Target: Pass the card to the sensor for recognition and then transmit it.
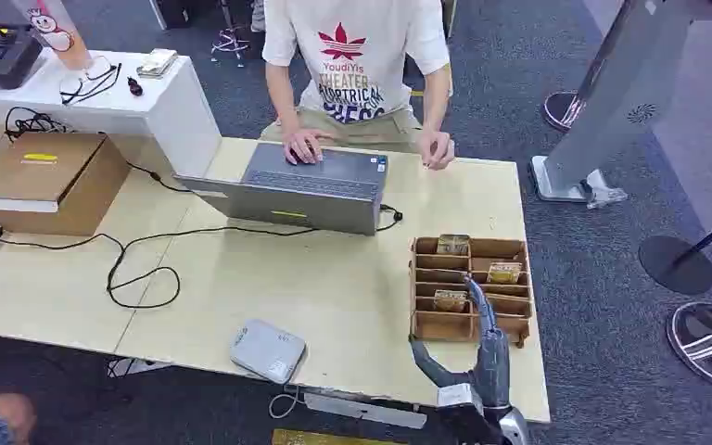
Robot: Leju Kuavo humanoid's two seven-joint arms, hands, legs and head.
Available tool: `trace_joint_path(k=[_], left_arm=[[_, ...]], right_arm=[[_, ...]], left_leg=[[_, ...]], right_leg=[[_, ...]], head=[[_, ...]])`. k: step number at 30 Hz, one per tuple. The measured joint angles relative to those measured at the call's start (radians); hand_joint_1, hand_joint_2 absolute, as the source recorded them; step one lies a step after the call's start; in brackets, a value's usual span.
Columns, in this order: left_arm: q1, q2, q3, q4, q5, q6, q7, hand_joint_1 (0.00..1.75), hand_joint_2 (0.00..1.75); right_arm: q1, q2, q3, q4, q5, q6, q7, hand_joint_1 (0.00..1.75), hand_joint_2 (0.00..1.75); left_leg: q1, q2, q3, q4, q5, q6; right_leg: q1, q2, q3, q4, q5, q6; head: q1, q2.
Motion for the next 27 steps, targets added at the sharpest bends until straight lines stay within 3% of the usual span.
trace_joint_path(k=[1,2,3,23,24,25,27], left_arm=[[0.0,0.0,0.0,0.0,0.0,0.0,0.0,0.0,0.0],[0.0,0.0,0.001,0.0,0.0,0.0,0.0,0.0,0.0],[0.0,0.0,0.001,0.0,0.0,0.0,0.0,0.0,0.0],[0.0,0.0,0.004,0.0,-0.003,0.002,0.015,0.0,0.0],[0.0,0.0,0.005,0.0,-0.003,0.002,0.015,0.0,0.0],[0.0,0.0,0.005,0.0,-0.003,0.002,0.015,0.0,0.0],[0.0,0.0,0.005,0.0,-0.003,0.002,0.015,0.0,0.0]], right_arm=[[0.0,0.0,0.0,0.0,0.002,0.0,0.001,0.56,1.75],[0.0,0.0,0.0,0.0,0.002,0.0,0.002,1.31,1.75],[0.0,0.0,0.0,0.0,0.003,0.0,0.002,1.75,1.75],[0.0,0.0,0.001,0.0,-0.014,-0.005,-0.002,1.75,1.75],[0.0,0.0,0.001,0.0,-0.014,-0.005,-0.002,1.2,1.75],[0.0,0.0,0.001,0.0,-0.014,-0.005,-0.002,0.0,1.75],[0.0,0.0,0.001,0.0,-0.014,-0.004,-0.002,0.0,1.75]], left_leg=[[0.0,0.0,0.0,0.0,0.0,0.0],[0.0,0.0,0.0,0.0,0.0,0.0],[0.0,0.0,0.0,0.0,0.0,0.0],[0.0,0.0,0.0,0.0,0.0,0.0],[0.0,0.0,0.0,0.0,0.0,0.0],[0.0,0.0,0.0,0.0,0.0,0.0],[0.0,0.0,0.0,0.0,0.0,0.0]], right_leg=[[0.0,0.0,0.0,0.0,0.0,0.0],[0.0,0.0,0.0,0.0,0.0,0.0],[0.0,0.0,0.0,0.0,0.0,0.0],[0.0,0.0,0.0,0.0,0.0,0.0],[0.0,0.0,0.0,0.0,0.0,0.0],[0.0,0.0,0.0,0.0,0.0,0.0],[0.0,0.0,0.0,0.0,0.0,0.0]], head=[[0.0,0.0],[0.0,0.0],[0.0,0.0],[0.0,0.0],[0.0,0.0],[0.0,0.0],[0.0,0.0]])
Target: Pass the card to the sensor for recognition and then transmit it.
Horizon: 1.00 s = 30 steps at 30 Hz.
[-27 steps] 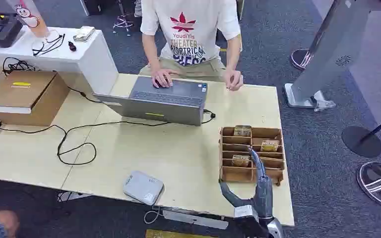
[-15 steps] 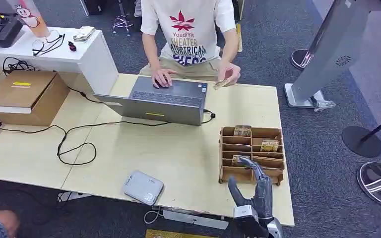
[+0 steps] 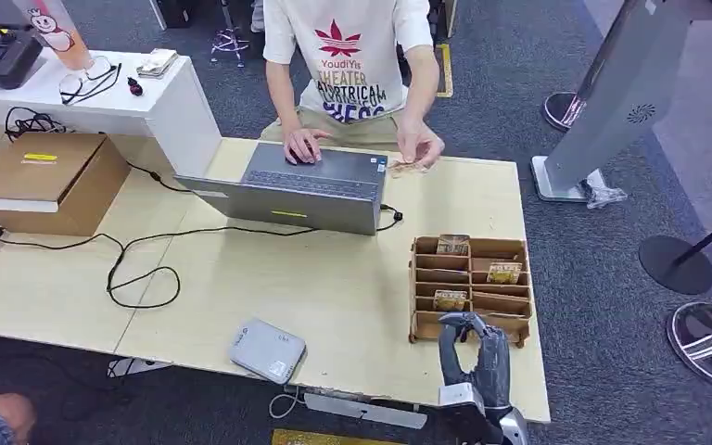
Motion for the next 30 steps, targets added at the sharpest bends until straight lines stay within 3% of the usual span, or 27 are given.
trace_joint_path(k=[8,16,25,30], left_arm=[[0.0,0.0,0.0,0.0,-0.008,0.0,-0.008,0.0,0.0],[-0.002,0.0,0.0,0.0,-0.03,0.0,-0.01,0.0,0.0],[-0.018,-0.001,-0.001,0.0,-0.065,-0.004,-0.003,0.0,0.0],[-0.031,-0.001,-0.007,0.0,-0.083,-0.006,0.005,0.0,0.0]], right_arm=[[-0.001,0.0,-0.002,-0.006,0.067,-0.002,-0.003,0.0,1.75],[-0.042,0.005,-0.045,-0.045,0.208,-0.002,-0.053,0.0,1.75],[-0.206,0.025,-0.047,-0.056,0.367,-0.002,-0.054,0.0,1.75],[-0.308,0.045,-0.036,-0.018,0.438,-0.002,-0.014,0.0,1.75]], left_leg=[[0.0,0.0,0.0,0.0,0.0,0.0],[0.0,0.0,0.0,0.0,0.0,0.0],[0.0,0.001,0.001,0.0,0.001,0.0],[0.0,0.001,0.001,0.0,0.001,0.0]], right_leg=[[0.0,0.0,0.0,0.0,0.0,0.0],[0.0,0.0,0.0,0.0,0.0,0.0],[0.0,0.001,0.0,0.0,0.001,-0.001],[0.0,0.001,0.0,0.0,0.001,-0.001]], head=[[0.0,0.0],[0.0,0.0],[0.0,0.0],[0.0,0.0]])
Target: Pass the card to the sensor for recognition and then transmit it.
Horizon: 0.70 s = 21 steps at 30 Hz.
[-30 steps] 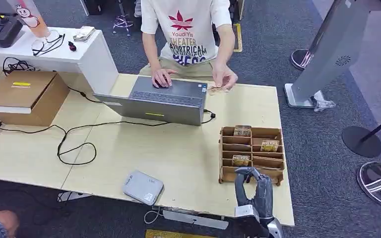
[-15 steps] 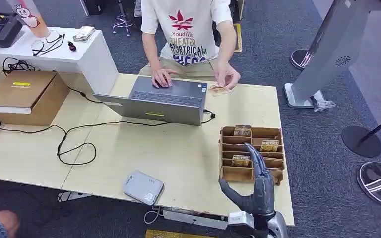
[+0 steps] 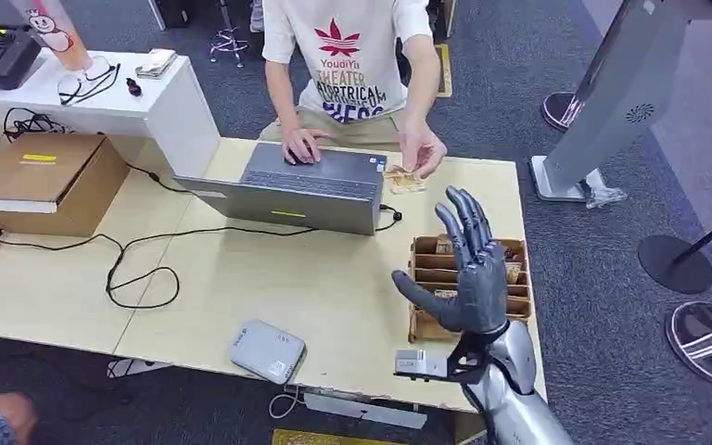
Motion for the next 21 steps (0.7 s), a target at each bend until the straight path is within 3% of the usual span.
trace_joint_path(k=[8,21], left_arm=[[-0.011,0.0,-0.005,0.0,-0.012,-0.006,0.01,0.0,0.0],[-0.012,0.001,-0.02,0.0,-0.022,-0.011,0.008,0.0,0.0]], right_arm=[[-0.117,0.01,0.022,0.11,0.074,0.0,0.04,0.0,1.75],[-0.195,0.01,0.024,0.279,0.137,0.0,0.066,0.0,1.75]], left_leg=[[0.0,0.0,0.0,0.0,0.0,0.0],[0.0,0.0,0.0,0.0,0.0,0.0]], right_leg=[[0.0,0.0,0.0,0.0,0.0,0.0],[0.0,0.0,0.0,0.0,0.0,0.0]], head=[[0.0,0.0],[0.0,0.0]])
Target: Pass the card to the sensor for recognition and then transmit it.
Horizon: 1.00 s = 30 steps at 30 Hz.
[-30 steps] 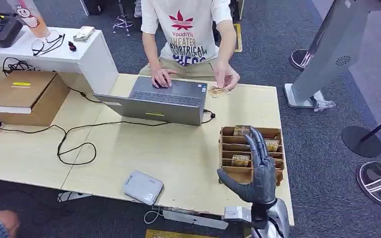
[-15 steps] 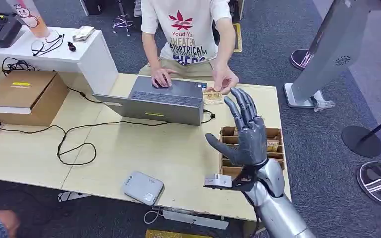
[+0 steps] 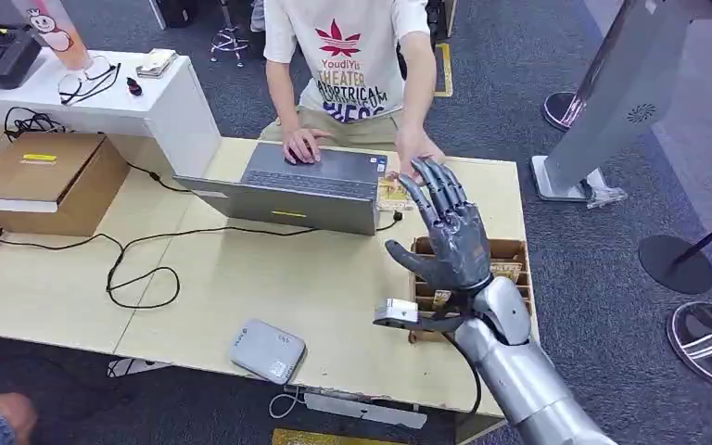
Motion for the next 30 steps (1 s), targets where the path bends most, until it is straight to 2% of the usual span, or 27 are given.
trace_joint_path(k=[2,3,4,5,6,9,10,11,30], left_arm=[[0.0,0.0,0.0,0.0,0.0,0.0,0.0,0.0,0.0],[0.0,0.0,0.0,0.0,0.0,0.0,0.0,0.0,0.0],[0.0,0.0,0.0,0.0,-0.001,0.0,0.0,0.0,0.0],[0.0,0.0,0.0,0.0,-0.002,0.0,0.0,0.0,0.0],[0.0,0.0,0.0,0.0,-0.002,0.001,0.0,0.0,0.0],[0.0,0.0,0.0,0.0,-0.003,0.004,0.0,0.0,0.0],[0.0,0.0,0.0,0.0,-0.003,0.005,0.0,0.0,0.0],[0.0,0.0,0.0,0.0,-0.003,0.005,0.0,0.0,0.0],[0.003,-0.001,-0.001,0.0,0.0,0.013,-0.022,0.0,0.0]], right_arm=[[-0.005,0.0,0.0,0.014,0.0,0.0,0.0,0.05,1.75],[-0.006,0.0,0.0,0.02,-0.001,0.0,0.0,0.3,1.75],[-0.008,0.0,0.0,0.025,-0.001,0.0,0.0,0.89,1.75],[-0.01,0.0,0.0,0.03,-0.002,0.0,0.0,1.34,1.75],[-0.011,0.0,0.0,0.034,-0.005,0.0,0.0,1.34,1.75],[-0.017,0.0,0.001,0.044,-0.018,0.0,0.0,1.64,1.75],[-0.019,0.0,0.001,0.047,-0.021,0.0,0.0,1.64,1.75],[-0.021,0.0,0.001,0.051,-0.021,0.0,0.0,1.75,1.75],[-0.038,0.014,0.002,0.064,-0.013,0.0,0.015,1.75,1.75]], left_leg=[[0.0,0.0,0.0,0.0,0.0,0.0],[0.0,0.0,0.0,0.0,0.0,0.0],[0.0,0.0,0.0,0.0,0.0,0.0],[0.0,0.0,0.0,0.0,0.0,0.0],[0.0,0.0,0.0,0.0,0.0,0.0],[0.0,0.0,0.0,0.0,0.0,0.0],[0.0,0.0,0.0,0.0,0.0,0.0],[0.0,0.0,0.0,0.0,0.0,0.0],[0.0,0.0,0.0,0.0,0.0,0.0]], right_leg=[[0.0,0.0,0.0,0.0,0.0,0.0],[0.0,0.0,0.0,0.0,0.0,0.0],[0.0,0.0,0.0,0.0,0.0,0.0],[0.0,0.0,0.0,0.0,0.0,0.0],[0.0,0.0,0.0,0.0,0.0,0.0],[0.0,0.0,0.0,0.0,0.0,0.0],[0.0,0.0,0.0,0.0,0.0,0.0],[0.0,0.0,0.0,0.0,0.0,0.0],[0.0,0.0,0.0,0.0,0.0,0.0]], head=[[0.0,0.0],[0.0,0.0],[0.0,0.0],[0.0,0.0],[0.0,0.0],[0.0,0.0],[0.0,0.0],[0.0,0.0],[0.0,0.0]])
